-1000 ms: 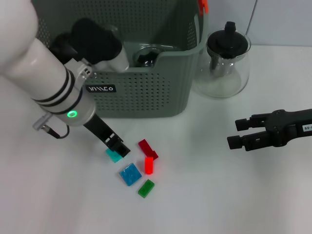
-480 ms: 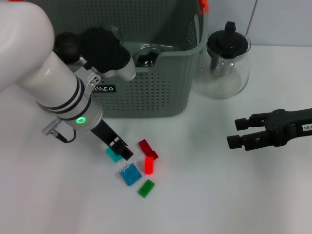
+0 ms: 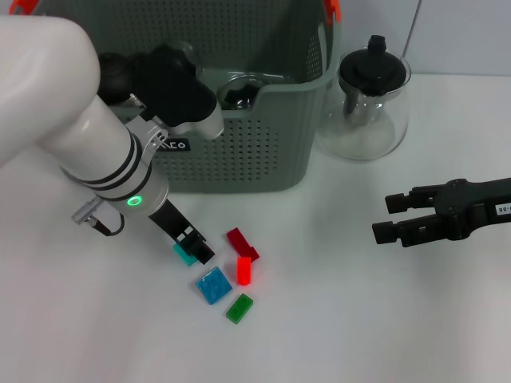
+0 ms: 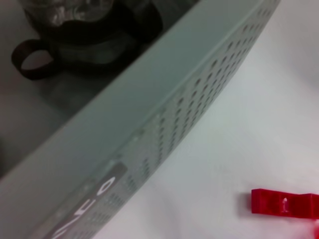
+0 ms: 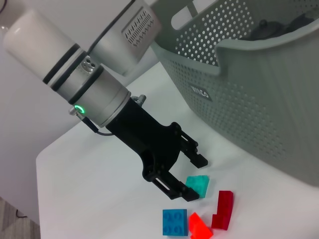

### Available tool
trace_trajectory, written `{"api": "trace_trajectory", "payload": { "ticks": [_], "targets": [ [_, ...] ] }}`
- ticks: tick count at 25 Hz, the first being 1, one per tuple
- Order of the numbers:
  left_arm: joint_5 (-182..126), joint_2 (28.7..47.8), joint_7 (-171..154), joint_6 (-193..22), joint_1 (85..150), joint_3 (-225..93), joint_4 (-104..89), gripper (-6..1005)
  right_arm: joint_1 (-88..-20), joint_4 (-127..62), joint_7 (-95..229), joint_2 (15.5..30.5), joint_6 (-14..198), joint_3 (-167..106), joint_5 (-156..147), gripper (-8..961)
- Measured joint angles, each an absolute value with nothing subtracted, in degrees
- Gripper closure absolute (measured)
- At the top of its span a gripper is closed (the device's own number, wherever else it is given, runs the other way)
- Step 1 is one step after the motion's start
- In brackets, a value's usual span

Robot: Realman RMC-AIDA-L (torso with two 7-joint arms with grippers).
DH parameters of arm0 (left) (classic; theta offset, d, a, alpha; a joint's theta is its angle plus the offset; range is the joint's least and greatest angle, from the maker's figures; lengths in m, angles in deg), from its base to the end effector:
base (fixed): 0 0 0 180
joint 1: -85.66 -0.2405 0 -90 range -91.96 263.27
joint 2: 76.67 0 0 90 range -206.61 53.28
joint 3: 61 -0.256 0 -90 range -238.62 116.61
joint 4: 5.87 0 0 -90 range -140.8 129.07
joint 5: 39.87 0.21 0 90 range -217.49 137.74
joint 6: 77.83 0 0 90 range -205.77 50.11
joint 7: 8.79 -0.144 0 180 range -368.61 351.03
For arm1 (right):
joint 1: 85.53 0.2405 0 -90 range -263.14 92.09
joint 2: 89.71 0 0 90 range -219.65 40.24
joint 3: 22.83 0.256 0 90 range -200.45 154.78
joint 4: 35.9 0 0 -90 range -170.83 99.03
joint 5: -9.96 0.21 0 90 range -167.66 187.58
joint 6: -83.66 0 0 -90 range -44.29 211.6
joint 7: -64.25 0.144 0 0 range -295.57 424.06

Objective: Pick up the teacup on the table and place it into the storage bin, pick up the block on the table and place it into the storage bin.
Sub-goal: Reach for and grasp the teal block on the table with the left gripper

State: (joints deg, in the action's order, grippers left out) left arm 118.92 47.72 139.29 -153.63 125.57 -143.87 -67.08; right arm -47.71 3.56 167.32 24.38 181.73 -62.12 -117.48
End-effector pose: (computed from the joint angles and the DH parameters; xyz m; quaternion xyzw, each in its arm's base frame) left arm -0.1945 0.3679 -0.0610 -0.9023 -0.3127 0.2239 0.1948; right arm 0.2457 0.3447 0.0262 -0.9327 0.3299 0.1445 0.0159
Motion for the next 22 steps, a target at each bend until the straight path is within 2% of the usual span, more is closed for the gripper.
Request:
{"api": "trace_trajectory", "payload": {
  "ticks": [13, 18, 22],
  "targets": [
    [119.0, 47.81, 139.4, -153.3, 125.5, -146.5, -66.9, 300, -47.7, 3.6, 167.2, 24.37, 181.7, -62.1, -117.4, 8],
    [118.9, 47.82, 139.5, -153.4, 125.5, -147.2, -67.0, 521, -47.7, 3.6, 167.2, 24.37, 181.7, -62.1, -117.4, 8],
    [119.0, 47.88, 139.5, -153.4, 125.5, -147.6, -66.8, 530, -47.7, 3.6, 167.2, 24.37, 181.6, -62.1, -117.4, 8]
  ]
}}
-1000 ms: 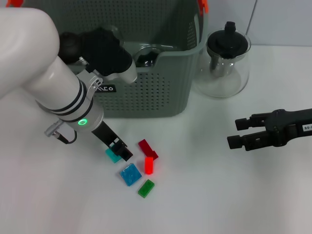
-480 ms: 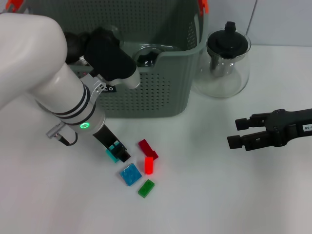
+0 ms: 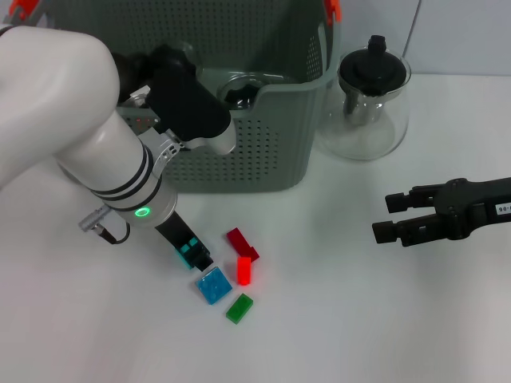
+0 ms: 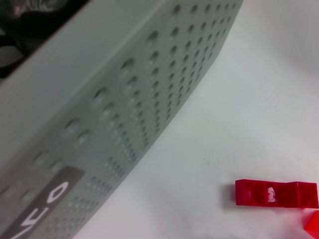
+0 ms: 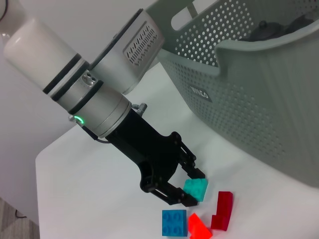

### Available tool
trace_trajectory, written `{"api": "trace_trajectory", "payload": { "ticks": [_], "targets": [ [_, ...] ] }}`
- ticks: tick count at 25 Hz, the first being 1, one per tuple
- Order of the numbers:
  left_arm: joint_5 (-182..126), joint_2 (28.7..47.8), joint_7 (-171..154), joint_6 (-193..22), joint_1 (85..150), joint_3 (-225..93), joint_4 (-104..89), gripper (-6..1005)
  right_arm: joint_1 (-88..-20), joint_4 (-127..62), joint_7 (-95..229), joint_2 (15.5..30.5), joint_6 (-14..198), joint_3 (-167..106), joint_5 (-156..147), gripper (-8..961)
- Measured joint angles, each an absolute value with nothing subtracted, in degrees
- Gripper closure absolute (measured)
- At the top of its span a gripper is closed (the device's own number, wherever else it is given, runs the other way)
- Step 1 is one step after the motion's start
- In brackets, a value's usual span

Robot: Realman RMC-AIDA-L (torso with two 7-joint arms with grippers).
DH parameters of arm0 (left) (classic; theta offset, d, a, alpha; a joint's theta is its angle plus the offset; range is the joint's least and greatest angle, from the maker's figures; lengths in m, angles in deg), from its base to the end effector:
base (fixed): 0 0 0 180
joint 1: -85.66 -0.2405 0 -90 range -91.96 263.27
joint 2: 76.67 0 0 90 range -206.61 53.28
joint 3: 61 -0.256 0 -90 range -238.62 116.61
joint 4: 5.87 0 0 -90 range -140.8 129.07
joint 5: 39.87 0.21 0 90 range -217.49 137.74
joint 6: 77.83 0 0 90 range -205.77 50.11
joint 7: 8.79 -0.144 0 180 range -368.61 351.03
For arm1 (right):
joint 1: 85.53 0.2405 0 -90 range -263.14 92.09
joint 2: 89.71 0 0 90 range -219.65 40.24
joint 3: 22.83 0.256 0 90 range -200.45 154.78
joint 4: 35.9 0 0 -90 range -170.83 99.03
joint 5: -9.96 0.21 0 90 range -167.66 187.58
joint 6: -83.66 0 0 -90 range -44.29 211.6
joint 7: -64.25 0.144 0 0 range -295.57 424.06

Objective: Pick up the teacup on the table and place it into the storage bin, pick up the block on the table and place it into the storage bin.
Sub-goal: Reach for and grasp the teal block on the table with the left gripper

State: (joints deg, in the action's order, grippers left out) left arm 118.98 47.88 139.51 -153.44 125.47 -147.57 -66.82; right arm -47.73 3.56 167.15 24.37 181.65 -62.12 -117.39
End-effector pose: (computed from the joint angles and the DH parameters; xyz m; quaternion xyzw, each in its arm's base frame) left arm -0.1926 0.3616 -0.0708 -0.9069 -0.2913 0.2418 0.1851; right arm 0.2458 0.3449 0.0263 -0.9331 0.3287 0.1451 0.0171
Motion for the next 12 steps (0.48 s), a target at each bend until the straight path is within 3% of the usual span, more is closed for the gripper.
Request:
{"api": "trace_trajectory", "payload": {
  "ticks": [12],
  "targets": [
    [119.2, 47.83, 139.6, -154.2, 125.2, -148.0, -67.4, 556, -47.7, 3.6, 167.2, 24.37, 181.7, -62.1, -117.5, 8]
  ]
}}
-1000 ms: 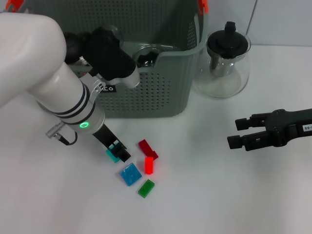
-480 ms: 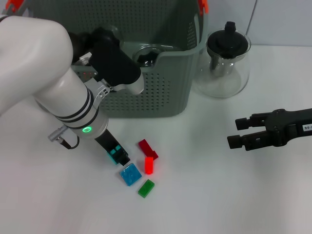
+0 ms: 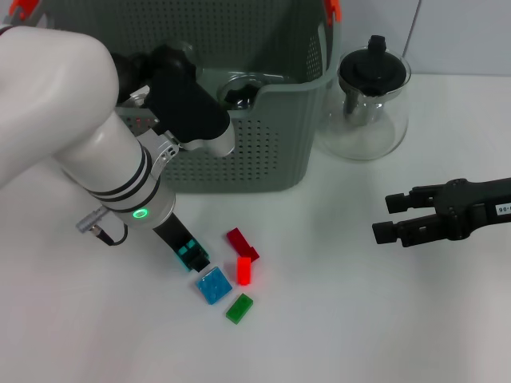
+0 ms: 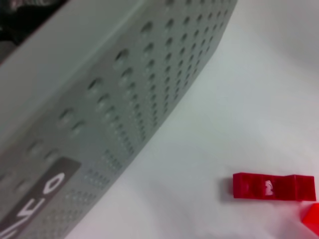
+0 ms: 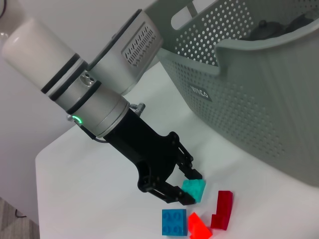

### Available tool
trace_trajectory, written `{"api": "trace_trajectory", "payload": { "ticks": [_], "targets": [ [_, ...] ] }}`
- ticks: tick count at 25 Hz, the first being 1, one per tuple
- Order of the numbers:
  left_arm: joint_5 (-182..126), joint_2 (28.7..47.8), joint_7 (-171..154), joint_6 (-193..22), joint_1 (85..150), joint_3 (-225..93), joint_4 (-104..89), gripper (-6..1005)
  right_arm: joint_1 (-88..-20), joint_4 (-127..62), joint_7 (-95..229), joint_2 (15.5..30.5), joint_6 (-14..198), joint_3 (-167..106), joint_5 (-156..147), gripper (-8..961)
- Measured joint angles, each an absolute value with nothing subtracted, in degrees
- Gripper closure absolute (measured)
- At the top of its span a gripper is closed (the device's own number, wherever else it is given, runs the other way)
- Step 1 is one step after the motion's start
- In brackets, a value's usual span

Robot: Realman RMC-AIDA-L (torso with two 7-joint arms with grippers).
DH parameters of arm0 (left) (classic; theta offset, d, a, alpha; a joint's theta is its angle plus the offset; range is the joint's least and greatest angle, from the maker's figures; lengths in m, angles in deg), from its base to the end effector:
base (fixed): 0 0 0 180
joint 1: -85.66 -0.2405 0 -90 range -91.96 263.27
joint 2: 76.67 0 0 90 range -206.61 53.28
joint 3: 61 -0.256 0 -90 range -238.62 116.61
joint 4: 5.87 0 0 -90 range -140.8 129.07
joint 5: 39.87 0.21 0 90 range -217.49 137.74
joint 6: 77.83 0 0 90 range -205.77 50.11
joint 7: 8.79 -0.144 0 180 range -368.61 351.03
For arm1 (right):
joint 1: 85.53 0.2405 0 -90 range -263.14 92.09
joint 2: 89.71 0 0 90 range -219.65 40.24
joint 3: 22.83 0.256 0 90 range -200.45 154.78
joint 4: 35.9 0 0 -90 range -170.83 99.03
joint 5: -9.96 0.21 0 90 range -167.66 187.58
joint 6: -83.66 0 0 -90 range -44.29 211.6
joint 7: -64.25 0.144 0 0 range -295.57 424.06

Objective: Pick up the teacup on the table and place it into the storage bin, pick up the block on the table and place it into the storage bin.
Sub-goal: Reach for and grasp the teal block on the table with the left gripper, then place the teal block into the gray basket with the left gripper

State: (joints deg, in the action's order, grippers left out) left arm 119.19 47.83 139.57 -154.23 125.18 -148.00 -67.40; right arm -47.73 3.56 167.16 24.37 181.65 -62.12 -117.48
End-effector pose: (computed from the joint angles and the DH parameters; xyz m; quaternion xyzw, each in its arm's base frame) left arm -0.1931 0.3595 -0.0700 -0.9064 -0.2897 0.2472 0.1826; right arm 0.2460 0.3448 0.0263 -0.9331 0.3289 0.1443 0.0169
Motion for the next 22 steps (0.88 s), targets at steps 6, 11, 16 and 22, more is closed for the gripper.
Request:
{"api": "trace_trajectory", "payload": {
  "ticks": [6, 11, 16, 22],
  "targets": [
    [119.3, 47.68, 139.5, -158.2, 121.0, -146.6, -77.3, 581, -47.7, 3.6, 167.2, 24.37, 181.7, -62.1, -117.4, 8],
    [114.4, 47.77, 136.2, -167.8, 114.6, -138.0, -98.0, 593, -47.7, 3.7, 167.2, 24.37, 181.9, -62.0, -117.4, 8],
    [97.1, 47.1, 130.7, -178.3, 114.9, -122.6, -111.5, 594, -47.8, 3.7, 167.2, 24.29, 181.9, -61.7, -117.4, 8],
    [98.6, 43.83, 130.7, -172.4, 123.3, -115.0, -106.0, 594, -47.8, 3.7, 167.2, 24.28, 182.2, -61.5, -117.4, 8]
  ]
}}
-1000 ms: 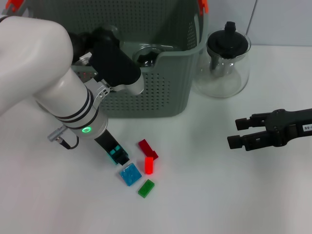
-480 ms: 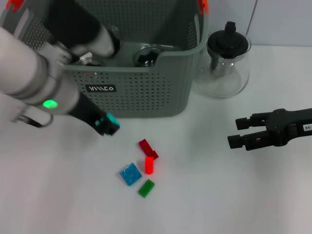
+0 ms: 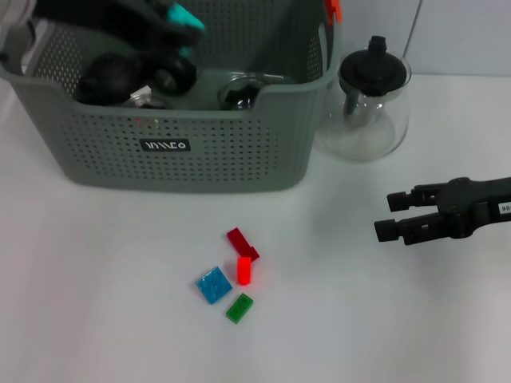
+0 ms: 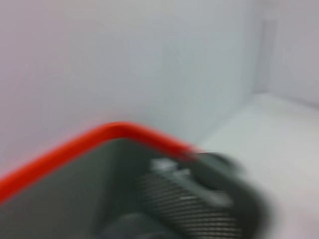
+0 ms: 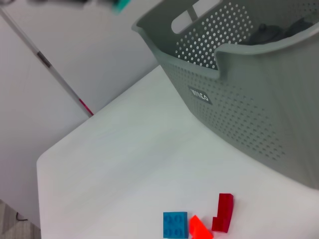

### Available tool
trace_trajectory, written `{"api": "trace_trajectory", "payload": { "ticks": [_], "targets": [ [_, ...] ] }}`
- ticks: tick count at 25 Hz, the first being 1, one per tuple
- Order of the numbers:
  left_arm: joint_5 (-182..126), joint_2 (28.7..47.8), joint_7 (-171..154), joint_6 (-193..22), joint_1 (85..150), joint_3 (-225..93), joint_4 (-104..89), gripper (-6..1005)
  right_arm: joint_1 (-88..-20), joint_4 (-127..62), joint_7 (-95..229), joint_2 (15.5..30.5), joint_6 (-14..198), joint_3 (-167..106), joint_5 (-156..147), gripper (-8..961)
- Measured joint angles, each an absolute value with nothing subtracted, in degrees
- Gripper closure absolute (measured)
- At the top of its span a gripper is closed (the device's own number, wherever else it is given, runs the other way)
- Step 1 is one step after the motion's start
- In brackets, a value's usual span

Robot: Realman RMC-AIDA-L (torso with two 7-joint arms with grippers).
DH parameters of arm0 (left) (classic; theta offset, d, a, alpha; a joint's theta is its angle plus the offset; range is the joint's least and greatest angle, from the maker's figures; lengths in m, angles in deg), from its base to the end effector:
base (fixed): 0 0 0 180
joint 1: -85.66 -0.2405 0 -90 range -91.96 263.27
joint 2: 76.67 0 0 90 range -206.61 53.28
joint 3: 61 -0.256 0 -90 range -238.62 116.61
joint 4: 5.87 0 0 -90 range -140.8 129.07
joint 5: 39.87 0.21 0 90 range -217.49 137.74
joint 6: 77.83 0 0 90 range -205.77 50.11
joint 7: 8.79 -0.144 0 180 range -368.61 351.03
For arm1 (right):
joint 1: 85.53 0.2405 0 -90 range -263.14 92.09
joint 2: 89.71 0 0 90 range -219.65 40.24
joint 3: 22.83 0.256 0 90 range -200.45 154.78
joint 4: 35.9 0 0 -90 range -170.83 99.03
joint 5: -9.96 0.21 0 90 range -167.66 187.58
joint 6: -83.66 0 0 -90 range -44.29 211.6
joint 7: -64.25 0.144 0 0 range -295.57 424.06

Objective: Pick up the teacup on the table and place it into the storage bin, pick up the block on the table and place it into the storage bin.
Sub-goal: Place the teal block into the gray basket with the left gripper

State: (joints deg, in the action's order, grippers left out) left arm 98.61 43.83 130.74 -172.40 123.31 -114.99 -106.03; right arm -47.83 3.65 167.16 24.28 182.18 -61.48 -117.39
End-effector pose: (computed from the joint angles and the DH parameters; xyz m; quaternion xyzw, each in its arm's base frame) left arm -0.1025 0.3688 0.1169 -0.9229 -0.2345 -0.0521 0.3008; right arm 0.2462 0.3443 0.0285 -0.9320 0.3299 0.1492 0.0169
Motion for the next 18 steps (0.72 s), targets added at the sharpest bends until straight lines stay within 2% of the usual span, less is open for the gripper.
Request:
{"api": "trace_trajectory", "payload": {
  "ticks": [8, 13, 18],
  "targets": [
    [120.2, 40.55, 133.5, -158.3, 135.0, -114.6, -80.6, 593, -47.6, 3.8, 167.8, 24.28, 182.2, -61.4, -117.4, 8],
    [122.9, 39.09, 135.4, -154.9, 136.9, -115.9, -73.0, 593, -47.2, 3.7, 167.9, 24.29, 182.2, -61.4, -117.5, 8],
    [123.3, 39.11, 135.5, -155.0, 136.9, -116.1, -73.0, 564, -47.3, 3.9, 168.3, 24.25, 182.2, -61.4, -117.5, 8]
  ]
}}
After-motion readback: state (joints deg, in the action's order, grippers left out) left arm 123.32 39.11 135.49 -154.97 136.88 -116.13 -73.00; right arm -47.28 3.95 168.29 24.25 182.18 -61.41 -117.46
